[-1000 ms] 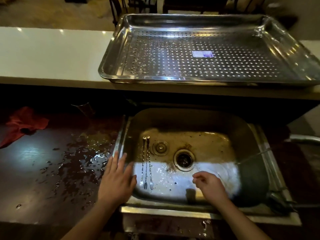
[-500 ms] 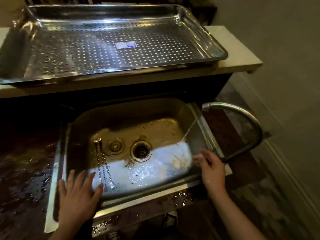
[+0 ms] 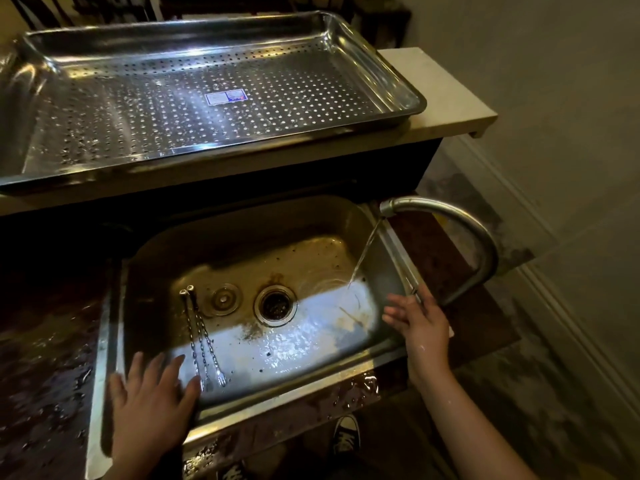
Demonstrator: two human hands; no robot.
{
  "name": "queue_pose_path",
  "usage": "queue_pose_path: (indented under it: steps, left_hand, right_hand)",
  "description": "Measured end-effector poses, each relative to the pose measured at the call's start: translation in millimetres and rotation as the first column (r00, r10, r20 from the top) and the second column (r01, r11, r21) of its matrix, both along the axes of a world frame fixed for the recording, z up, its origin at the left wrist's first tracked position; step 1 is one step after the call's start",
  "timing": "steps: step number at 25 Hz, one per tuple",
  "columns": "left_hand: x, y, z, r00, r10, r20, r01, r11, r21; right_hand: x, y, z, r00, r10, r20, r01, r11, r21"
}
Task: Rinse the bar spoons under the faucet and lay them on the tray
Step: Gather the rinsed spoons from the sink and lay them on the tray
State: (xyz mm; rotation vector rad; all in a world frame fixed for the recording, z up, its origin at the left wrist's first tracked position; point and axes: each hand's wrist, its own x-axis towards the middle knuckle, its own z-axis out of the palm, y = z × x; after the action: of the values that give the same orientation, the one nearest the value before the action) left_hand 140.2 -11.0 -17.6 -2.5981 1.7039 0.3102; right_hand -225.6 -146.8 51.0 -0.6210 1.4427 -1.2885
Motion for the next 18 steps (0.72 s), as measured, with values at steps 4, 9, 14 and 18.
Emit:
queue_pose_path:
  steps: [4, 9, 14, 18]
  left_hand:
    - [-1, 0, 2, 1.0, -0.007, 0.02, 0.006, 1.0, 0.012]
    - [0, 0, 2, 1.0, -0.013, 0.028, 0.012, 0.999, 0.033]
    - [0, 0, 1, 0.999, -0.02, 0.039, 0.019, 0.999, 0.036]
    - [-1, 0, 0, 0.999, -0.019, 0.046, 0.017, 0.999, 0.039]
  right_hand:
    - [4, -9, 3, 0.989, -0.073, 0.129, 0.068, 0.997, 0.044]
    - [7, -13, 4, 0.941, -0.166, 0.294, 0.15, 0.986, 0.078]
    - [10, -12, -1, 0.95, -0.2, 0.239, 0.186, 0.979, 0.082]
    - [9, -11, -1, 0.964, -0.183, 0.192, 0.175, 0.983, 0.055]
